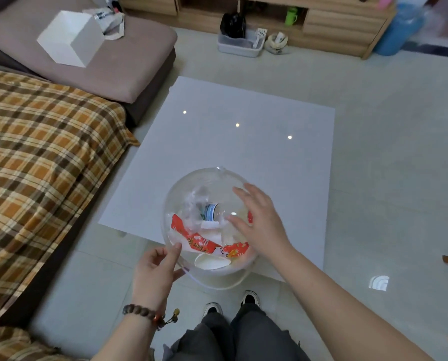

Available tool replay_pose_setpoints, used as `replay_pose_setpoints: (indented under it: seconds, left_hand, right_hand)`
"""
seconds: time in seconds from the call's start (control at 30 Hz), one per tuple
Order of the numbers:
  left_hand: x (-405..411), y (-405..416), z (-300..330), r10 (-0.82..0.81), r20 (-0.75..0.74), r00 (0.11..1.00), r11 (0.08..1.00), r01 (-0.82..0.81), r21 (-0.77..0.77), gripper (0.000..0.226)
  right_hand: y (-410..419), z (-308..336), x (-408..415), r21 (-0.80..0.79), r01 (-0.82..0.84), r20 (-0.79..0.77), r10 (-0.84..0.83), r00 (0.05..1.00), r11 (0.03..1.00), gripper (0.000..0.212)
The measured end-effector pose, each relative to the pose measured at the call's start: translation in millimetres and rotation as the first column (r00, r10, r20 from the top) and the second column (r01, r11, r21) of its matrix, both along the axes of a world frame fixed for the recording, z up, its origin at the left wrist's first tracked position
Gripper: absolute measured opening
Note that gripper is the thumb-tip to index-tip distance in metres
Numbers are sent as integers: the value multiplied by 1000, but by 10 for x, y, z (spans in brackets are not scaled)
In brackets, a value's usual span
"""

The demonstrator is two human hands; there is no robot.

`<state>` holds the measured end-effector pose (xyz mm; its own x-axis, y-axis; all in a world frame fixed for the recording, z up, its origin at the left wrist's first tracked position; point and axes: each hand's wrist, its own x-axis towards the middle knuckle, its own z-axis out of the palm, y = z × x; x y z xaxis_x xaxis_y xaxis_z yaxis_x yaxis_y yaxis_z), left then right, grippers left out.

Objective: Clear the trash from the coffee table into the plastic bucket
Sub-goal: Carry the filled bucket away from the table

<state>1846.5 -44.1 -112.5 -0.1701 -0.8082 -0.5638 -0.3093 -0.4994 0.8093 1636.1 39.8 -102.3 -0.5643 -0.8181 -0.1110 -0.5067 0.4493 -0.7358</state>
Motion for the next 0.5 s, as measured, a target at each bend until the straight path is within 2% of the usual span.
replay_pose_setpoints:
  seconds: [0.07,0.2,0.33,0.5]
  left_hand:
    - [57,-42,55,-40,-31,999,999,41,10,26]
    - [127,-128,95,-150,-50,987,989,150,4,25]
    - [23,-190,92,-277,-50,960,961,276,-13,28]
    - [-374,-71,114,-405,-76,911,914,405,-26,34]
  right_hand:
    - [151,20,-42,54,163,25,-165,986,985,60]
    - [476,1,-49,226,357,247,-408,879,906,62]
    - [780,-11,-9,261,459,509,-525,682,849,35]
    - [1243,85,-66,235,613,522,-630,575,754,33]
